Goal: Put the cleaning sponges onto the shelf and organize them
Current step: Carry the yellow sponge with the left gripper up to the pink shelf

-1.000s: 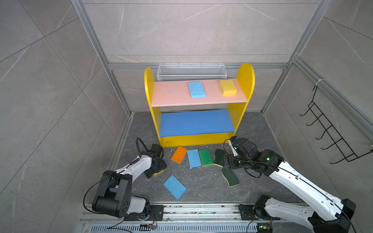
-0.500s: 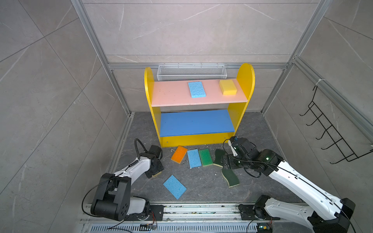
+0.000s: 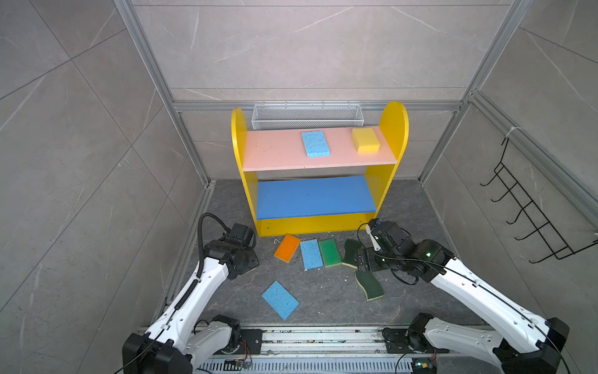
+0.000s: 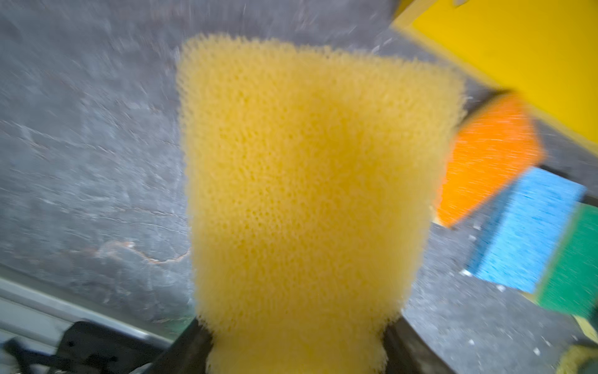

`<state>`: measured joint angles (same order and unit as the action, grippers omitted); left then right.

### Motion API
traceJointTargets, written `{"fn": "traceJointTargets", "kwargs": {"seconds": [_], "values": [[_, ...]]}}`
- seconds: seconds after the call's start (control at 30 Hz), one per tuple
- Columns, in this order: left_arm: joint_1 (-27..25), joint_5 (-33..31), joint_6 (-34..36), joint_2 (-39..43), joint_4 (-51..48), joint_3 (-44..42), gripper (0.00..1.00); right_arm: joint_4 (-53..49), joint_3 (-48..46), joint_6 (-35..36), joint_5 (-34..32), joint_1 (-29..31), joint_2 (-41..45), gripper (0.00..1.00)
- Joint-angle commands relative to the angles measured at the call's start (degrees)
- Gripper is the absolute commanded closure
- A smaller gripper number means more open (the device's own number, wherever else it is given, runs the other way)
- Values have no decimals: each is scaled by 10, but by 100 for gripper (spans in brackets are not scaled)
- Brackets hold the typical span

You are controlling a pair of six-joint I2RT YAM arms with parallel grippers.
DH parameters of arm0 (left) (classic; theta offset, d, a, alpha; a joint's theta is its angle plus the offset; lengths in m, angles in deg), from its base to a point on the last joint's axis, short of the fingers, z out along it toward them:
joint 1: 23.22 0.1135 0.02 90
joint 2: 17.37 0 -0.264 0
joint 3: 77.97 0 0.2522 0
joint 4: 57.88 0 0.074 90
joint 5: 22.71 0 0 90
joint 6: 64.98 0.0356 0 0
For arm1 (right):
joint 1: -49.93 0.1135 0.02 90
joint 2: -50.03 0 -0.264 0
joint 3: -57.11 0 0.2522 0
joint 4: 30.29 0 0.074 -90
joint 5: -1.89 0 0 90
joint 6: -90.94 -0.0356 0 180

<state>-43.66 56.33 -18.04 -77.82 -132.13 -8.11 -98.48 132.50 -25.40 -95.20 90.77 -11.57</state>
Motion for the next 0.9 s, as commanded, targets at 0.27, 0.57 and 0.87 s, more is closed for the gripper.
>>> {"fn": "traceJointTargets", "kwargs": {"seconds": [0.27, 0.57, 0.87], "values": [[-178, -173, -22, -106, -291, 391, 43, -17, 32, 10, -14, -1, -1, 2], [-203, -194, 103, -243, -278, 657, 45, -31, 40, 14, -25, -2, 12, 3], [-204, -191, 227, -327, -187, 811, 46, -39, 46, 13, -32, -2, 16, 3]]}}
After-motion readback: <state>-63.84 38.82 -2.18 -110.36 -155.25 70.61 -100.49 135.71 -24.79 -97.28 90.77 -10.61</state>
